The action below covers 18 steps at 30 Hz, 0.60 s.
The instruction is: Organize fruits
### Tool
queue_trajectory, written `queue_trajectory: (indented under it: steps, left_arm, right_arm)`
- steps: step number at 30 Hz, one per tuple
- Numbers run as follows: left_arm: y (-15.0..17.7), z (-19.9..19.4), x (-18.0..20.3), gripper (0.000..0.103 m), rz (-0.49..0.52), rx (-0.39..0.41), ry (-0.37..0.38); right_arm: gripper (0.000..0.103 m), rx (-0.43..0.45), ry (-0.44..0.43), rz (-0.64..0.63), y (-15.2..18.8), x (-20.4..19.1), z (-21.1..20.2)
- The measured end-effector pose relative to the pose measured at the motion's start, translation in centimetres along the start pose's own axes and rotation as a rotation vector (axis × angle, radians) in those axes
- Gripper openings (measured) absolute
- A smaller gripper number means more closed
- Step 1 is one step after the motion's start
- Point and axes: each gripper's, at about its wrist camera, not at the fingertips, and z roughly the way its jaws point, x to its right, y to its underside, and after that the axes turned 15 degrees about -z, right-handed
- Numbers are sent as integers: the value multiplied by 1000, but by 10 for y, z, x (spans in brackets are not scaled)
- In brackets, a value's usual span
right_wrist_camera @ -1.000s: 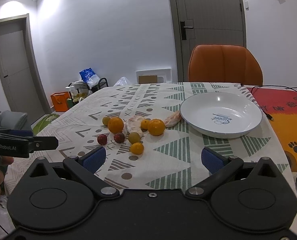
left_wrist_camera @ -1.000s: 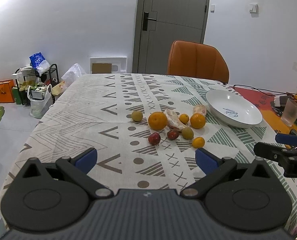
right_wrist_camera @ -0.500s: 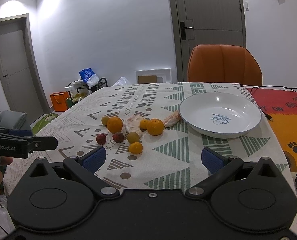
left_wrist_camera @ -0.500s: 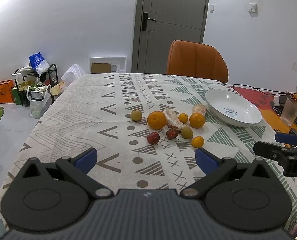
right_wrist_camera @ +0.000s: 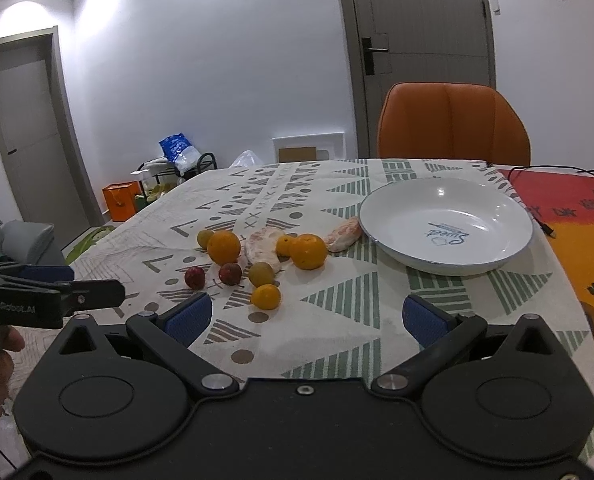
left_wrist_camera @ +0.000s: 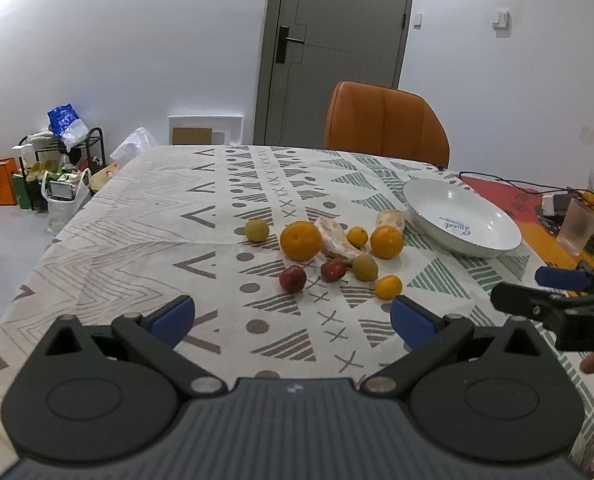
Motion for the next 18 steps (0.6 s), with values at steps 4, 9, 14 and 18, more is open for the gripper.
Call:
queue_trajectory:
  steps: [4,9,14,18]
  left_arm:
    - [0,9,3,103,6,19,-23]
    - [-3,23,-3,102,-51,5,13]
    - [-3,32,-5,101,-60,20,23]
    - [-5,41,-6,93,-72,18,26]
  right_arm:
    - [103,6,-35,7,-1,1,8]
    - [103,26,-59,-9,-3,-2,17]
    - [103,18,-71,7,-2,-2,31]
    - [102,18,-91,10,-2,-2,41]
